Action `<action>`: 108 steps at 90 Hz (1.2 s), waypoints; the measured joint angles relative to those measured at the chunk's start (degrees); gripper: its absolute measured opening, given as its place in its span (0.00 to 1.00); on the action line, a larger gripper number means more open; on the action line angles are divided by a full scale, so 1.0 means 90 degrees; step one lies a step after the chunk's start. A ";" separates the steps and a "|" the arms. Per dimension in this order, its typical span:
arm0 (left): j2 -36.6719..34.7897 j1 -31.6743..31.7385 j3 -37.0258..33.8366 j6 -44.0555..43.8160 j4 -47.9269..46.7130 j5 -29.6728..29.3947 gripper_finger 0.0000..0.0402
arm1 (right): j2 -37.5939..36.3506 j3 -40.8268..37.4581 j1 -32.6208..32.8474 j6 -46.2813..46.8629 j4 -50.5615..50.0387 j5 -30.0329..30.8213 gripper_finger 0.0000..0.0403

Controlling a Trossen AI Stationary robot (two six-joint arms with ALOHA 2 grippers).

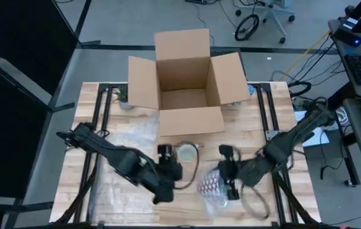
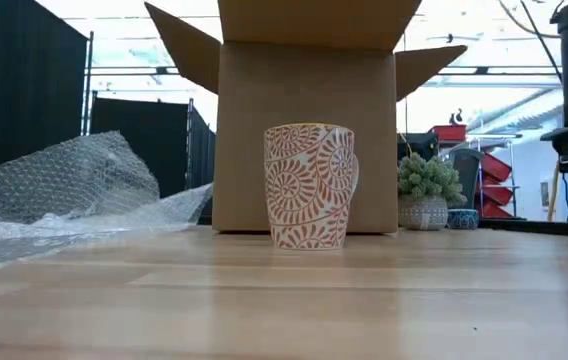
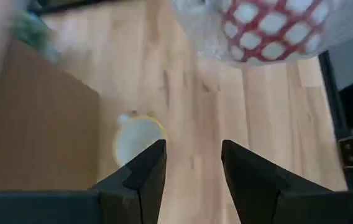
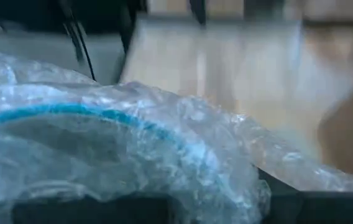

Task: Wrap mug
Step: Put the wrapped red mug into the brown box

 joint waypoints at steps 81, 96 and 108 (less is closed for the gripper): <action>-0.1430 0.0573 -0.0230 -0.0458 -0.1317 -0.2112 0.36 | 0.2551 0.2642 -0.6226 -0.3479 -0.1055 -0.0509 0.08; -0.1430 0.0652 -0.0485 -0.0610 -0.1300 -0.2112 0.36 | 0.3284 0.2741 -0.6360 -0.3439 -0.1996 -0.0796 0.08; -0.1422 0.0671 -0.0632 -0.0726 -0.1266 -0.2110 0.36 | 0.3891 0.2739 -0.6360 -0.3322 -0.2480 -0.1248 0.08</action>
